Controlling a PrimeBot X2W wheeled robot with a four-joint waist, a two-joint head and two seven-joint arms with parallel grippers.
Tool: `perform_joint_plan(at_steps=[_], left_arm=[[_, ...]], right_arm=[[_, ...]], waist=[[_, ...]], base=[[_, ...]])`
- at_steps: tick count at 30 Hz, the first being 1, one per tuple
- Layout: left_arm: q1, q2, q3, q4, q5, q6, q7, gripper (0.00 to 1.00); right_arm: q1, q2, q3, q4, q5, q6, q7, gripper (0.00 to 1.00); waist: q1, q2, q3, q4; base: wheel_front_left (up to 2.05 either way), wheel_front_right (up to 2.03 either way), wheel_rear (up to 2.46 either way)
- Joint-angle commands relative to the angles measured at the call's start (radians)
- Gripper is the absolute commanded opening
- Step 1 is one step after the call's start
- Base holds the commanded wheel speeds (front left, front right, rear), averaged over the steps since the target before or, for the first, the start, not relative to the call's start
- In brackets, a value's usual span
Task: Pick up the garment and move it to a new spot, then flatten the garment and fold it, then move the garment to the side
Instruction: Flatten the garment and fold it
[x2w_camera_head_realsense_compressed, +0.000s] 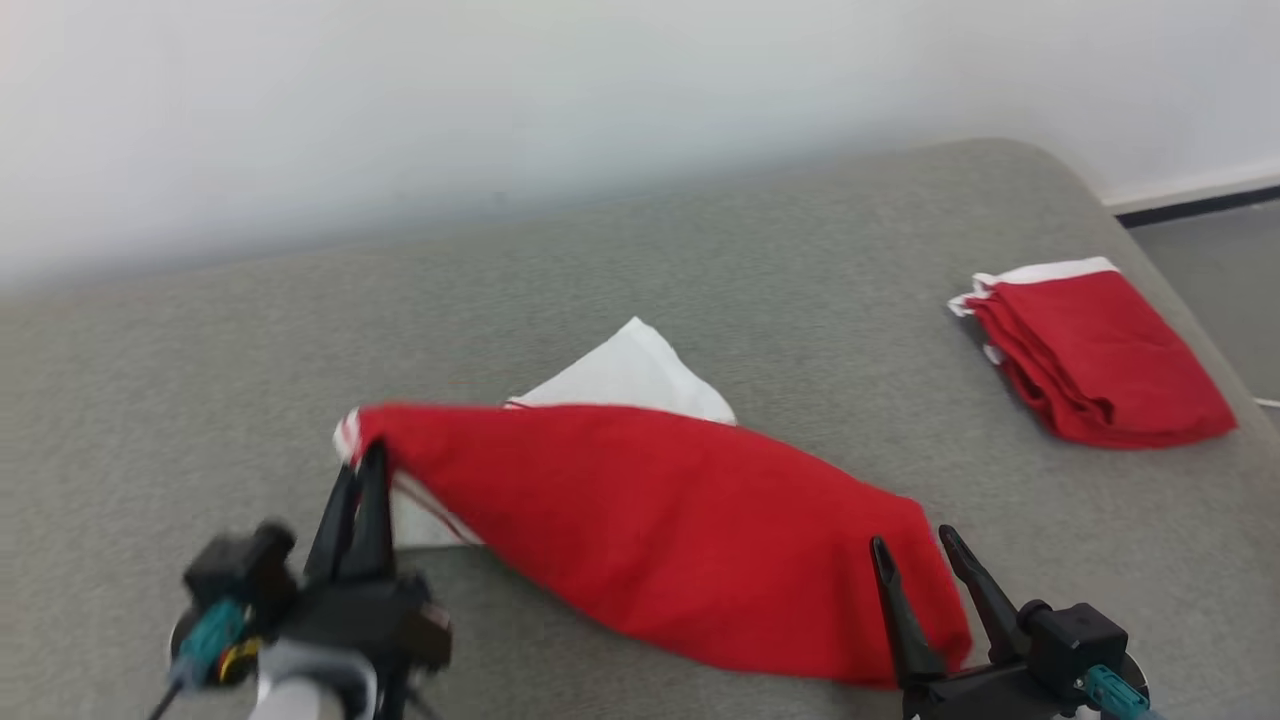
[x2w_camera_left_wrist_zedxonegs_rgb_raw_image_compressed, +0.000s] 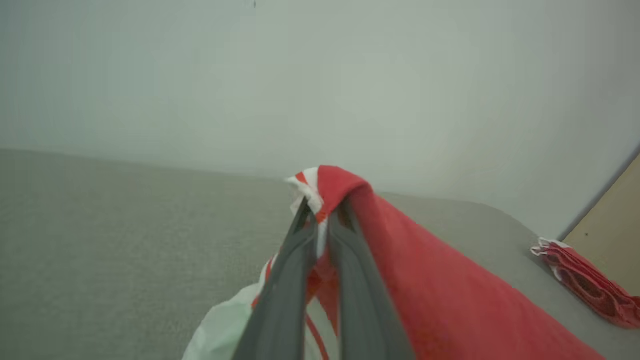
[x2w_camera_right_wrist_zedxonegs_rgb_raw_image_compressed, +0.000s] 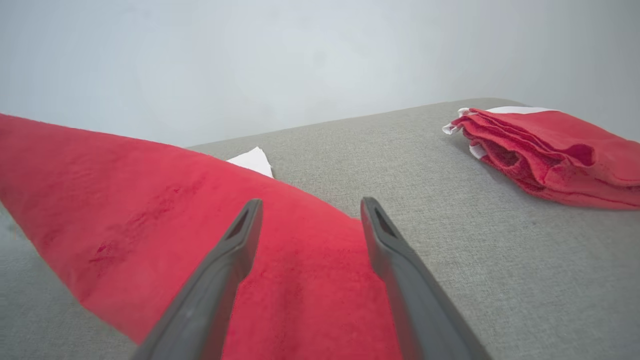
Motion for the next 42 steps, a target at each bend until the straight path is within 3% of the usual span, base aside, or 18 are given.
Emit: perform_joint_plan(at_steps=[1,8,12,15,20,23,24,25,26,35,42], left_arm=[[0.072,0.013,0.022,-0.006,-0.013,0.007,-0.008,0.00],[0.282,0.032,0.069,-0.013,-0.015,0.020,-0.011,0.00],[0.324,0.038,0.063,-0.001,-0.001,0.026,-0.011,0.00],[0.349,0.055,0.062,0.020,0.019,0.047,-0.005,0.00],[0.388,0.068,0.073,0.038,0.052,0.122,0.005,0.00],[0.404,0.071,0.070,0.040,0.055,0.140,0.031,0.00],[0.408,0.069,0.068,0.041,0.051,0.145,0.041,0.42],[0.413,0.068,0.065,0.040,0.048,0.146,0.049,0.94],[0.415,0.068,0.065,0.036,0.046,0.148,0.052,1.00],[0.469,0.108,0.089,-0.013,0.009,0.172,0.149,1.00],[0.514,0.143,0.128,-0.153,0.020,0.216,0.136,1.00]], right_arm=[[-0.006,-0.006,0.001,0.001,-0.008,-0.002,-0.001,1.00],[0.004,-0.008,-0.002,0.006,-0.007,-0.002,-0.001,1.00],[0.004,-0.011,-0.001,0.008,-0.004,-0.002,-0.001,1.00],[0.003,-0.010,0.004,0.011,-0.001,-0.002,0.000,1.00],[0.004,-0.008,0.009,0.013,0.006,-0.002,0.000,1.00],[0.008,-0.008,0.006,0.014,0.010,-0.002,0.000,1.00],[0.010,-0.007,0.004,0.015,0.010,-0.002,0.000,1.00],[0.011,-0.006,0.004,0.015,0.011,-0.002,0.000,1.00],[0.013,-0.006,0.004,0.015,0.011,-0.002,0.000,1.00],[0.024,-0.005,0.002,0.019,0.012,-0.002,-0.001,1.00],[0.041,-0.007,-0.006,0.015,0.015,-0.002,-0.001,1.00]], waist=[[0.0000,0.0000,0.010,0.077],[0.0000,0.0000,0.000,0.111],[0.0000,0.0000,-0.006,0.114],[0.0000,0.0000,-0.011,0.113],[0.0000,0.0000,-0.020,0.104],[0.0000,0.0000,-0.023,0.099],[0.0000,0.0000,-0.024,0.099],[0.0000,0.0000,-0.026,0.097],[0.0000,0.0000,-0.027,0.096],[0.0000,0.0000,-0.046,0.087],[0.0000,0.0000,-0.060,0.080]], base=[[0.00,0.00,0.00],[0.00,0.00,0.00],[0.00,0.00,0.00],[0.00,0.00,0.00],[0.00,0.00,0.00],[0.00,0.00,0.00],[0.00,0.00,0.00],[0.00,0.00,0.00],[0.00,0.00,0.00],[0.00,0.00,0.00],[0.00,0.00,0.00]])
